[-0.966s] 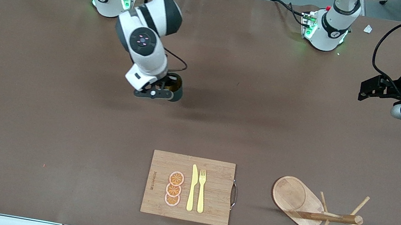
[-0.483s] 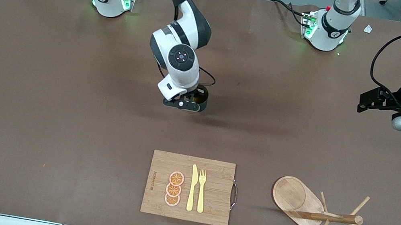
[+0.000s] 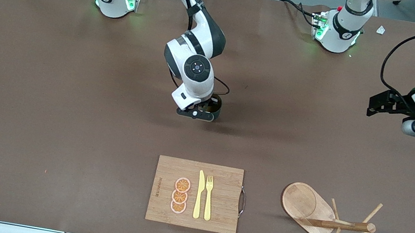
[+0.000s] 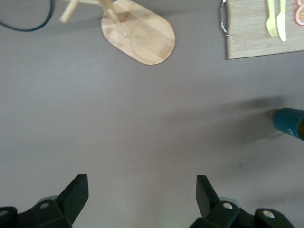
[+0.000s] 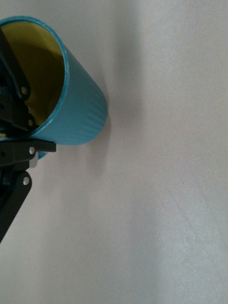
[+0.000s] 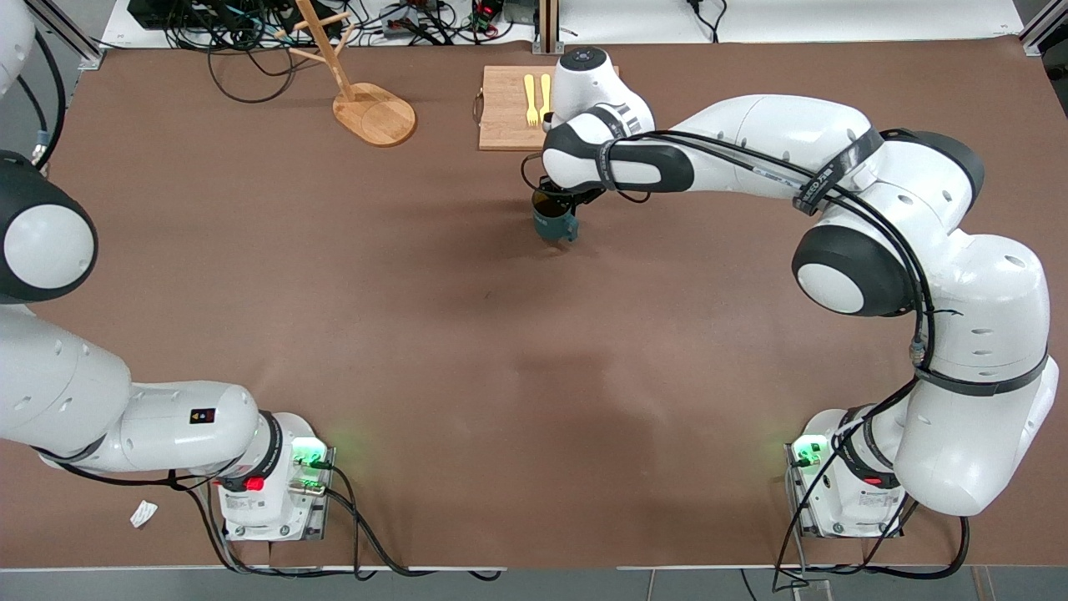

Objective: Pass cup and hang on rack
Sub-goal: 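Carry the mug to the table middle, lower it, open the right gripper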

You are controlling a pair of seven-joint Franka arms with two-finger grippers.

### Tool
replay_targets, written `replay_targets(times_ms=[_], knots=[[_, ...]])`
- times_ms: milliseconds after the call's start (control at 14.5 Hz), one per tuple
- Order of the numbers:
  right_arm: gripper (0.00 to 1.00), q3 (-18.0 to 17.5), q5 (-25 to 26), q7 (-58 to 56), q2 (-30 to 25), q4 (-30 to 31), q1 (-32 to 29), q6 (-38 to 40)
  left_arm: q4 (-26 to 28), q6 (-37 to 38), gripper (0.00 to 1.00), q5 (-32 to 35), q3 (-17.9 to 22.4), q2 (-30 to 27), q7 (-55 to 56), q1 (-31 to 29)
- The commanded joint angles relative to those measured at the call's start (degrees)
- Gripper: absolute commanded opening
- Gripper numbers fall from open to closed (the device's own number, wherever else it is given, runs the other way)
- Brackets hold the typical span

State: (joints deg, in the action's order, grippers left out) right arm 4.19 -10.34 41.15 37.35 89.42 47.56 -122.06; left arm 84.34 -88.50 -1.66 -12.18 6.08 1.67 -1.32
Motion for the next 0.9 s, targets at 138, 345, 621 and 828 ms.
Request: replay_targets(times_ms=[138,345,621,828], knots=[[0.02,0.6,-1.5,-0.7,0.9,-1.3,0.7,0.5,-2.7,0.3,1.00,-0.5,-1.8,1.1,6.6,1.6],[0.02,0.6,-1.6,-7.0,1.0,-1.3,0.6,0.4,-2.8,0.2,1.00,-0.5,-2.8,1.1,12.8,2.5],[0.02,0.6,-2.7,-6.5,1.0,-1.2,1.0,0.3,-2.7,0.3,1.00,-0.4,-3.9,1.1,15.4,2.6],[0.02,0.6,-2.9,-4.5,1.3,-1.2,1.1,0.2,-2.7,0.3,1.00,-0.3,-4.3,1.1,17.4,3.4]])
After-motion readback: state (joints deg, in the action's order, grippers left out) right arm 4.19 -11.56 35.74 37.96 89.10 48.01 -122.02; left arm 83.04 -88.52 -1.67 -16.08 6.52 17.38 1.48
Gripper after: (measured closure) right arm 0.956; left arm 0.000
